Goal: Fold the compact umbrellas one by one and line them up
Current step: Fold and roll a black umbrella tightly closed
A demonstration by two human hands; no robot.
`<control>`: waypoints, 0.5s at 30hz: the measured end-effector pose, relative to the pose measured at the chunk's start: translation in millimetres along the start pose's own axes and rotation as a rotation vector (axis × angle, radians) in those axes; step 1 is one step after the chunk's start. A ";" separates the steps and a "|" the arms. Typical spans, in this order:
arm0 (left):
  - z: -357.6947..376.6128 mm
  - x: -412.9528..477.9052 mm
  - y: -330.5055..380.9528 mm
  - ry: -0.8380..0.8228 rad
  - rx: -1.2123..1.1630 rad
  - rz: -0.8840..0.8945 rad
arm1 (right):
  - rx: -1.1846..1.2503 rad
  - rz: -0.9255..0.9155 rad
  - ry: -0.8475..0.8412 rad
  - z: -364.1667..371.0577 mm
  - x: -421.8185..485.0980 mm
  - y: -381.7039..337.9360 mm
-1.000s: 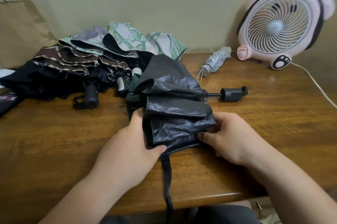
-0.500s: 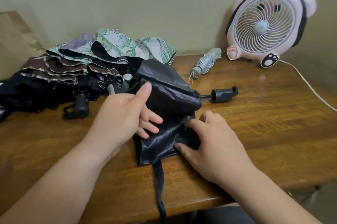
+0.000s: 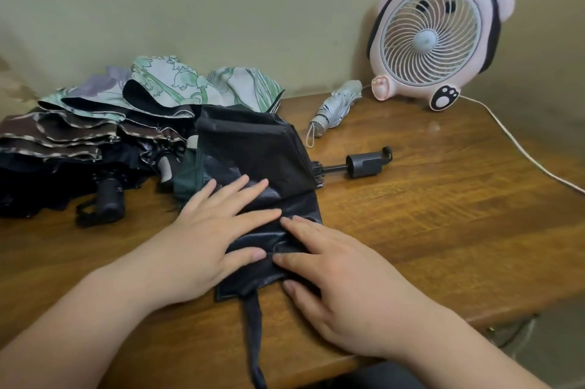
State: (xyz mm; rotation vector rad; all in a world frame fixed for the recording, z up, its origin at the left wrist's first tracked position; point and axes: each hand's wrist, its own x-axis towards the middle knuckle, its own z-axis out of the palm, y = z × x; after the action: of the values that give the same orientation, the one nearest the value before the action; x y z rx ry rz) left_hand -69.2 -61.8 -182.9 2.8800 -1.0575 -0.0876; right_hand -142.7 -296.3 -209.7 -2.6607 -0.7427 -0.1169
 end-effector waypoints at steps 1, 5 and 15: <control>1.3 -1.2 -2.5 -0.005 0.026 -0.014 | 0.005 0.000 -0.004 -0.7 -2.4 1.3; 0.2 -3.8 -5.9 0.037 -0.015 -0.084 | 0.014 -0.005 0.002 -3.3 -10.2 6.3; -6.9 3.0 -18.6 -0.078 0.164 -0.217 | -0.109 -0.052 0.018 -7.8 -21.2 7.7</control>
State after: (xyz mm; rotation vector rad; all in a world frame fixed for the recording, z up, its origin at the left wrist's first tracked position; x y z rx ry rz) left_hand -54.4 -49.3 -177.7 3.1557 -0.7930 -0.1323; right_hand -156.8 -315.5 -208.8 -2.7400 -0.8228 -0.1999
